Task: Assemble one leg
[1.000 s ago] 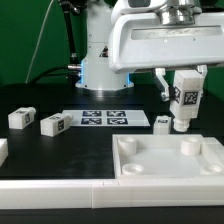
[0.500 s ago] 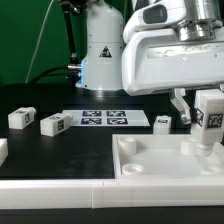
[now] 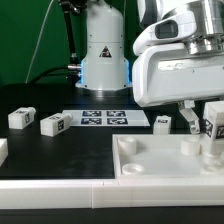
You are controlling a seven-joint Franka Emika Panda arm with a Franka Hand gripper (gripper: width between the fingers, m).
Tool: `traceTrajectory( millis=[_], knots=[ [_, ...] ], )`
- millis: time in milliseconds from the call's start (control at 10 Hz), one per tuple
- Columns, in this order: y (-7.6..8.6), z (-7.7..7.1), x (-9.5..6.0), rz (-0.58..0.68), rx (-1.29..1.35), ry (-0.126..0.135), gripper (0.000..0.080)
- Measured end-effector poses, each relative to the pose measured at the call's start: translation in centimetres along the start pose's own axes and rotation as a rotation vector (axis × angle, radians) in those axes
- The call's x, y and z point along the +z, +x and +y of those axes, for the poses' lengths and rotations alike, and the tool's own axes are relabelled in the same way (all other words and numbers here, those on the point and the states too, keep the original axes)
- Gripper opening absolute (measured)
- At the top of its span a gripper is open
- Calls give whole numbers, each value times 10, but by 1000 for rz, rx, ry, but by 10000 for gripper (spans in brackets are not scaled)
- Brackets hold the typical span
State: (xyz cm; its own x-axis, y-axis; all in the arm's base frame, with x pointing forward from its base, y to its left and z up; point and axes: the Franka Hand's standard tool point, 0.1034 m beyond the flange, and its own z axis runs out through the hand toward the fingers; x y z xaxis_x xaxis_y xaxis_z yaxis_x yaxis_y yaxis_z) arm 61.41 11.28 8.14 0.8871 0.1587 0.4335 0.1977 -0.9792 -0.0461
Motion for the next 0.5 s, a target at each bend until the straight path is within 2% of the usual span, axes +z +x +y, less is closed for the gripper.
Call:
traceTrajectory(
  millis=[300, 500],
  knots=[
    [-7, -2, 13, -4, -1, 1, 290],
    [-11, -2, 16, -6, -1, 1, 290]
  ],
)
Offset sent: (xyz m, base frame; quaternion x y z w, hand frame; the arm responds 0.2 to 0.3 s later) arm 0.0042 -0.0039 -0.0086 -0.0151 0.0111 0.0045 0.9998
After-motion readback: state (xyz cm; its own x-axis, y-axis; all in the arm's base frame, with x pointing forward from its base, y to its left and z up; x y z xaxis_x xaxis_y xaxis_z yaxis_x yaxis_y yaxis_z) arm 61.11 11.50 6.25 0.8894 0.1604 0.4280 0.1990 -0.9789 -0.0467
